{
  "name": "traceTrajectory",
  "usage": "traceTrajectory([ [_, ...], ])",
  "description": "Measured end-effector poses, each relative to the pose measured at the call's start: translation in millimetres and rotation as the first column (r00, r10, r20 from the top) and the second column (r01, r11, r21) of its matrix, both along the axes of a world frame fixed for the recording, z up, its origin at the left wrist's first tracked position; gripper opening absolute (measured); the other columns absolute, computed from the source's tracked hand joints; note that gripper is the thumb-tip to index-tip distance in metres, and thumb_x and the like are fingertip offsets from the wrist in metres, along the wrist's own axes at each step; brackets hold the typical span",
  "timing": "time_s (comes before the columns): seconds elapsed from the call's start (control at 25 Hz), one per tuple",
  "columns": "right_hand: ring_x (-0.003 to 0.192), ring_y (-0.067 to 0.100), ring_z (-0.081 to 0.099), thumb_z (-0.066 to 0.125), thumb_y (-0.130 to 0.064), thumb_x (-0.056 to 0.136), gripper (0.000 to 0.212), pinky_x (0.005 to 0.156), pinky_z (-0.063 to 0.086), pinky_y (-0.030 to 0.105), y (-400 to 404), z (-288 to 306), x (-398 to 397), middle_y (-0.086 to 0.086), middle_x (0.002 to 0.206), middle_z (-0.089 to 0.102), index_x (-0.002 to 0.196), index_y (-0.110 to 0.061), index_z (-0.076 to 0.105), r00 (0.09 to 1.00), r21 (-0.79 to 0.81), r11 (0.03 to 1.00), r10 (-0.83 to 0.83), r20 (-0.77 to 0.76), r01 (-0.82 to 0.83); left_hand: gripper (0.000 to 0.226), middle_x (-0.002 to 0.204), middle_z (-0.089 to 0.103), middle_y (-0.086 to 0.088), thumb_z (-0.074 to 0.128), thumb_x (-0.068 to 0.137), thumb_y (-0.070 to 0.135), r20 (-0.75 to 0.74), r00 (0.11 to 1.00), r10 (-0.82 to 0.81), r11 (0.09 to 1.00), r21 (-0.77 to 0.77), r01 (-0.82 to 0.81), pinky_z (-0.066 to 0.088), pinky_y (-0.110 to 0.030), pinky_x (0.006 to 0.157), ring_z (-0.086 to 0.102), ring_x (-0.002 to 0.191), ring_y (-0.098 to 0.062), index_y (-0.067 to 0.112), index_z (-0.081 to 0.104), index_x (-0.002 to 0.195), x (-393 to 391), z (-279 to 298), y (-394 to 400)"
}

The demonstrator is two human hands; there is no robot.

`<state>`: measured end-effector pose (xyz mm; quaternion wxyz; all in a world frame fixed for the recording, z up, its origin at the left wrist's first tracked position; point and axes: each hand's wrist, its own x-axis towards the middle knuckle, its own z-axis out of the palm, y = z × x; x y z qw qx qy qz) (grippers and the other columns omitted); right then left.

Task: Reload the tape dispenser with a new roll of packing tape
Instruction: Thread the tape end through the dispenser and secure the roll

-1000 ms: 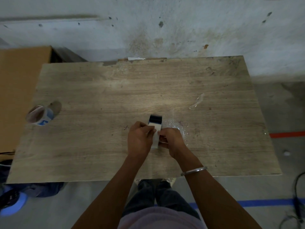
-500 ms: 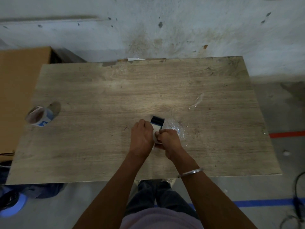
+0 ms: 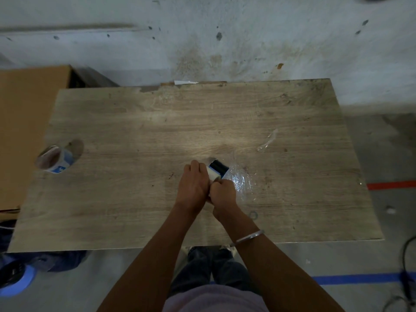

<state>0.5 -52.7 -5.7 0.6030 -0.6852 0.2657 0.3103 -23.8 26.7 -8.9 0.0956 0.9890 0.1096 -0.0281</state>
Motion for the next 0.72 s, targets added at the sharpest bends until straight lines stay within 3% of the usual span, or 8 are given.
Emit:
traceTrajectory([
  [0.2, 0.086, 0.029, 0.069, 0.052, 0.003, 0.085, 0.018, 0.082, 0.059, 0.054, -1.5, 1.7, 4.0, 0.021, 0.097, 0.07, 0.095, 0.002, 0.067, 1.0, 0.013, 1.0, 0.009, -0.006, -0.009, 0.042, 0.094, 0.056, -0.014, 0.083, 0.067, 0.018, 0.106, 0.988, -0.111, 0.991, -0.068, 0.118, 0.043, -0.028, 0.058, 0.052, 0.077, -0.023, 0.003, 0.058, 0.096, 2.5, 2.5, 8.2],
  [0.36, 0.086, 0.025, 0.068, 0.055, 0.001, 0.088, 0.019, 0.08, 0.06, 0.05, -3.3, 2.9, 6.2, 0.019, 0.1, 0.07, 0.104, 0.002, 0.065, 0.998, 0.049, 0.998, -0.047, -0.04, 0.049, 0.023, 0.1, 0.057, -0.015, 0.07, 0.082, 0.017, 0.232, 0.966, -0.114, 0.988, -0.077, 0.135, 0.052, -0.035, 0.059, 0.055, 0.082, -0.025, 0.005, 0.059, 0.099, -1.5, 0.4, 13.6],
  [0.52, 0.091, 0.029, 0.07, 0.056, 0.001, 0.087, 0.019, 0.076, 0.062, 0.044, -4.6, 3.2, 5.2, 0.019, 0.1, 0.07, 0.103, 0.004, 0.066, 0.996, 0.064, 0.995, -0.071, -0.062, 0.075, 0.023, 0.093, 0.061, -0.016, 0.076, 0.076, 0.014, 0.226, 0.941, -0.253, 0.967, 0.093, 0.238, 0.052, -0.039, 0.056, 0.058, 0.077, -0.029, 0.003, 0.066, 0.094, -5.8, -0.4, 14.9],
  [0.72, 0.091, 0.028, 0.07, 0.056, 0.0, 0.089, 0.019, 0.067, 0.062, 0.036, -7.5, 4.6, 7.5, 0.019, 0.102, 0.07, 0.105, 0.006, 0.065, 0.995, 0.091, 0.994, -0.056, -0.079, 0.063, 0.017, 0.091, 0.062, -0.02, 0.069, 0.08, 0.012, 0.226, 0.828, -0.513, 0.853, 0.239, 0.463, 0.052, -0.037, 0.056, 0.057, 0.071, -0.028, -0.001, 0.064, 0.09, 10.3, 4.7, 28.9],
])
